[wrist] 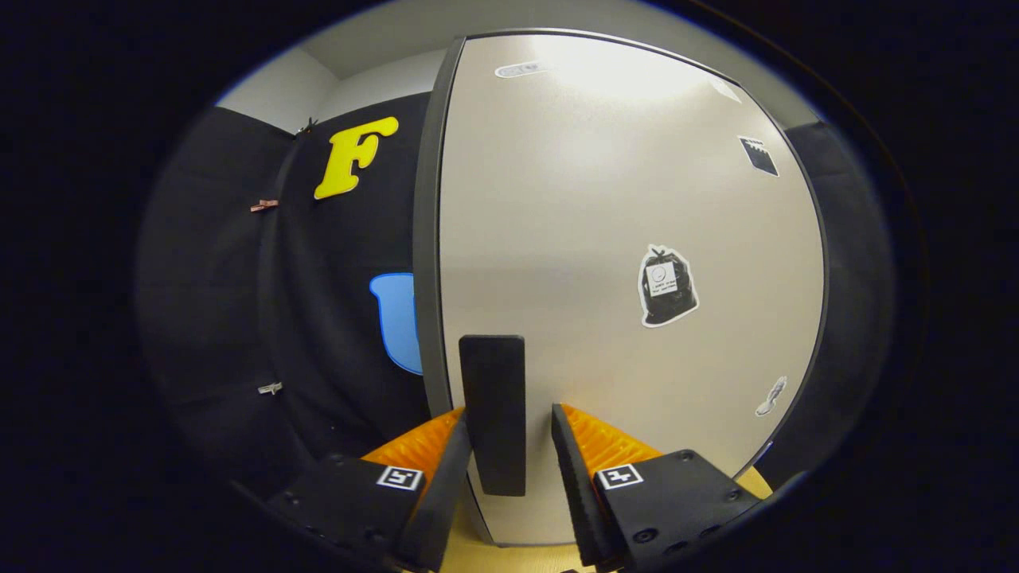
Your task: Open the shoe cabinet door, grab the shoes and put them into the shoe cabinet, then close the shoe cabinet door.
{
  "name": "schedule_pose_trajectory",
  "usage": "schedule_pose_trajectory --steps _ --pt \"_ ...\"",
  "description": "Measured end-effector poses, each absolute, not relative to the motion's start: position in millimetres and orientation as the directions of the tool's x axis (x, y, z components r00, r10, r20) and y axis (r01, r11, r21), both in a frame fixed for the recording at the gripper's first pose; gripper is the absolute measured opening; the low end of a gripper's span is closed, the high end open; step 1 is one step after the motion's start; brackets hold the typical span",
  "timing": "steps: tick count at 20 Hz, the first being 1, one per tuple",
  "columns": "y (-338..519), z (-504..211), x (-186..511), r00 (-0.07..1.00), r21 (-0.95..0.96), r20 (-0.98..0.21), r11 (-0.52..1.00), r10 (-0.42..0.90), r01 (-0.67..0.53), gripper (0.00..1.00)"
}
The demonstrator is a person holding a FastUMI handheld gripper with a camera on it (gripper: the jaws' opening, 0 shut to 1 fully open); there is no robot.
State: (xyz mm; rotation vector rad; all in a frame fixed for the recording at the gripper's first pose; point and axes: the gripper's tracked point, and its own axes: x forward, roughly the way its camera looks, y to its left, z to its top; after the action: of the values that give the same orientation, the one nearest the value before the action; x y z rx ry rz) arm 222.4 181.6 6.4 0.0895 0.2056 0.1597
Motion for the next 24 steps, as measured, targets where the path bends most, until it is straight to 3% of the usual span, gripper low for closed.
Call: schedule_pose_trajectory --steps 3,4,7,14,24 --pt "184 9 219 0.964 0.11 -0.211 0.984 0.161 -0.141 0.58" --pt "185 6 224 0.964 0.122 -0.218 0.984 0.153 -0.129 0.38" --pt "185 5 227 0.963 0.129 -0.223 0.984 0.15 -0.123 0.38" --pt "185 6 214 0.952 0.151 -0.228 0.974 0.203 -0.171 0.13" --pt "147 23 120 0.945 0.154 -0.186 0.958 0.268 -0.241 0.13"
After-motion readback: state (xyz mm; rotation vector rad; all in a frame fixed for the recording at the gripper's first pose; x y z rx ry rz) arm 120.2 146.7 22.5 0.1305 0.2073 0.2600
